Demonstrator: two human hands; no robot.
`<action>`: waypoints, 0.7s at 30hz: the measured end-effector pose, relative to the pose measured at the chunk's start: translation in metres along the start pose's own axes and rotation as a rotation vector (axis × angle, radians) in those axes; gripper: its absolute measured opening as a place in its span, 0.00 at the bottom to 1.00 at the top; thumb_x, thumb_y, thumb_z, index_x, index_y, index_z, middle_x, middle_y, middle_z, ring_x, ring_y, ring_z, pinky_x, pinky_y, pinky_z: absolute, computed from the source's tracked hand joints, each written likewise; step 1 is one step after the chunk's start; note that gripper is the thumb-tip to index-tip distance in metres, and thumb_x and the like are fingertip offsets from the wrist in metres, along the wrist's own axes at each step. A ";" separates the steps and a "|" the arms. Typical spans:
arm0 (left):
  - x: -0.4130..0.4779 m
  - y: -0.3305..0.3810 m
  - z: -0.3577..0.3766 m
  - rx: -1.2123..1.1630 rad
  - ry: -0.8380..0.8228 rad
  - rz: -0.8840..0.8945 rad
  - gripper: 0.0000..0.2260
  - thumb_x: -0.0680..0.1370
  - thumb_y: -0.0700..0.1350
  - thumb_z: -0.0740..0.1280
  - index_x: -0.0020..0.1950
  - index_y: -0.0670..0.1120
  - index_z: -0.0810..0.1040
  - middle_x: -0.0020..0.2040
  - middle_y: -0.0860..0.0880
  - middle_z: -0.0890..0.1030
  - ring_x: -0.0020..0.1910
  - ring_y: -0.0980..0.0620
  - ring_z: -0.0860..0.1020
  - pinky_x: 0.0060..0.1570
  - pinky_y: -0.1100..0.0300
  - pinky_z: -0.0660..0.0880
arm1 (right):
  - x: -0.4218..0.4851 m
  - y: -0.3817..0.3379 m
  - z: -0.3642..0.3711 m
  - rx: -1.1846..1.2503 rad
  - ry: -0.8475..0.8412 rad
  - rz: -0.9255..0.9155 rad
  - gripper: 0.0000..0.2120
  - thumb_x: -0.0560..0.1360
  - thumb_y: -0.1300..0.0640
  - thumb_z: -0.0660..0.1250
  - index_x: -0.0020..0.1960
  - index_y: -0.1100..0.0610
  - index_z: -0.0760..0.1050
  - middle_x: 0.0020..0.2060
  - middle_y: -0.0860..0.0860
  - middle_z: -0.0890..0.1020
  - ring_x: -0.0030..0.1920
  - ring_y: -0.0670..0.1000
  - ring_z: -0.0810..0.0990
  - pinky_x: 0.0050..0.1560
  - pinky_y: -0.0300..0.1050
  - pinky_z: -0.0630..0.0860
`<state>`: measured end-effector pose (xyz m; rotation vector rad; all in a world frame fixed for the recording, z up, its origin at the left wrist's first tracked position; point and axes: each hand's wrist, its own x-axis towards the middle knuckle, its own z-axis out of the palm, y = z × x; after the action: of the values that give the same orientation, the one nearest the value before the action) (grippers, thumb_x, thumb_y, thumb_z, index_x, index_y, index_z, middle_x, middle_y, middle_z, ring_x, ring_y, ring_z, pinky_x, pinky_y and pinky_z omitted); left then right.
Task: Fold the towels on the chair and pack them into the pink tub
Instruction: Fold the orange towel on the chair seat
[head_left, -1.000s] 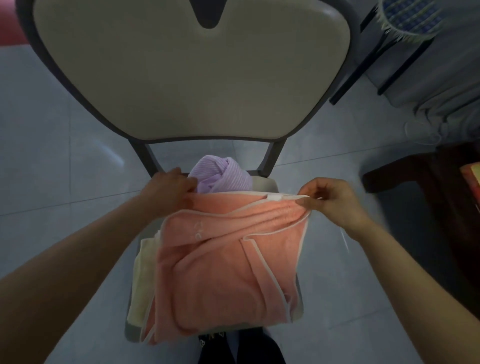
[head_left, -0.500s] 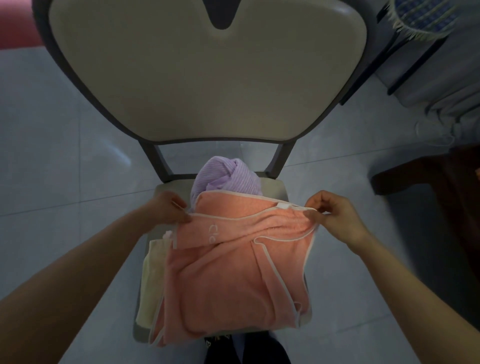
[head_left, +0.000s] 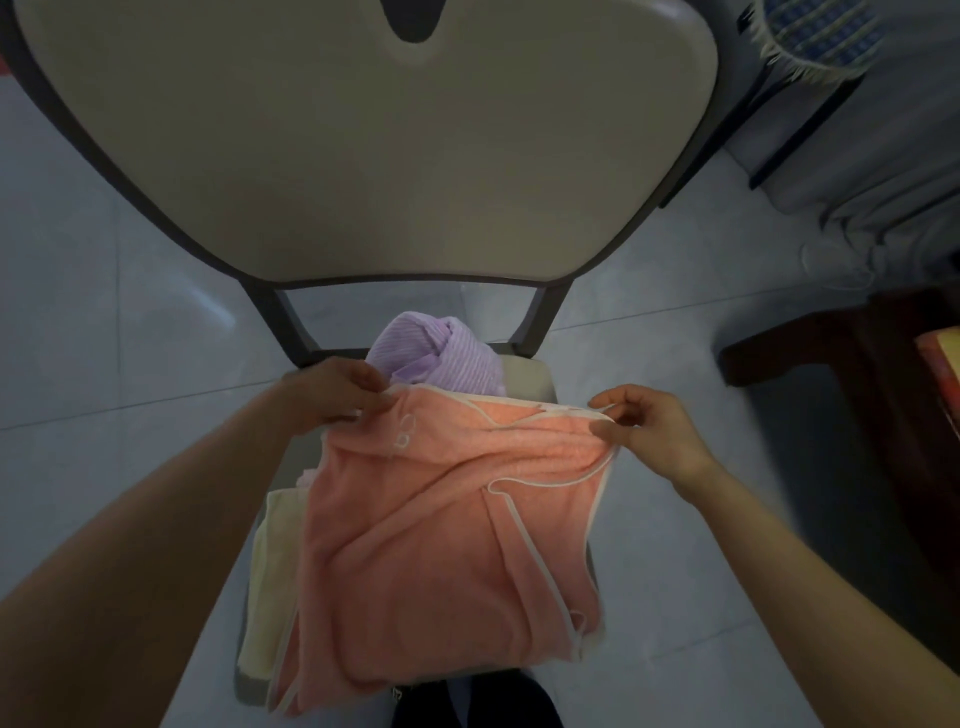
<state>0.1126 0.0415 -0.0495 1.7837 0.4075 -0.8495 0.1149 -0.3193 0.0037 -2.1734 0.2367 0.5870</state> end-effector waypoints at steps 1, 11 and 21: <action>0.000 0.000 0.000 -0.010 0.015 -0.002 0.04 0.69 0.42 0.75 0.40 0.46 0.81 0.37 0.48 0.78 0.39 0.51 0.75 0.39 0.60 0.72 | 0.002 0.000 -0.001 0.011 -0.010 0.037 0.12 0.66 0.65 0.76 0.41 0.49 0.81 0.39 0.58 0.83 0.39 0.53 0.80 0.44 0.47 0.79; -0.100 0.044 -0.037 0.039 0.019 0.067 0.23 0.54 0.58 0.80 0.41 0.46 0.84 0.38 0.47 0.83 0.40 0.52 0.80 0.46 0.62 0.75 | -0.023 -0.055 -0.029 -0.468 -0.078 -0.162 0.09 0.67 0.51 0.76 0.35 0.40 0.77 0.63 0.43 0.76 0.64 0.46 0.70 0.68 0.59 0.65; -0.261 0.117 -0.073 0.016 0.513 0.404 0.07 0.66 0.32 0.73 0.37 0.43 0.82 0.30 0.52 0.83 0.29 0.59 0.81 0.32 0.74 0.74 | -0.088 -0.162 -0.096 0.195 -0.171 -0.386 0.04 0.70 0.66 0.71 0.44 0.63 0.80 0.36 0.58 0.85 0.37 0.53 0.84 0.40 0.41 0.81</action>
<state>0.0332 0.0968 0.2293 1.9997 0.3466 -0.1068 0.1287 -0.2970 0.2093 -1.9001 -0.2070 0.5005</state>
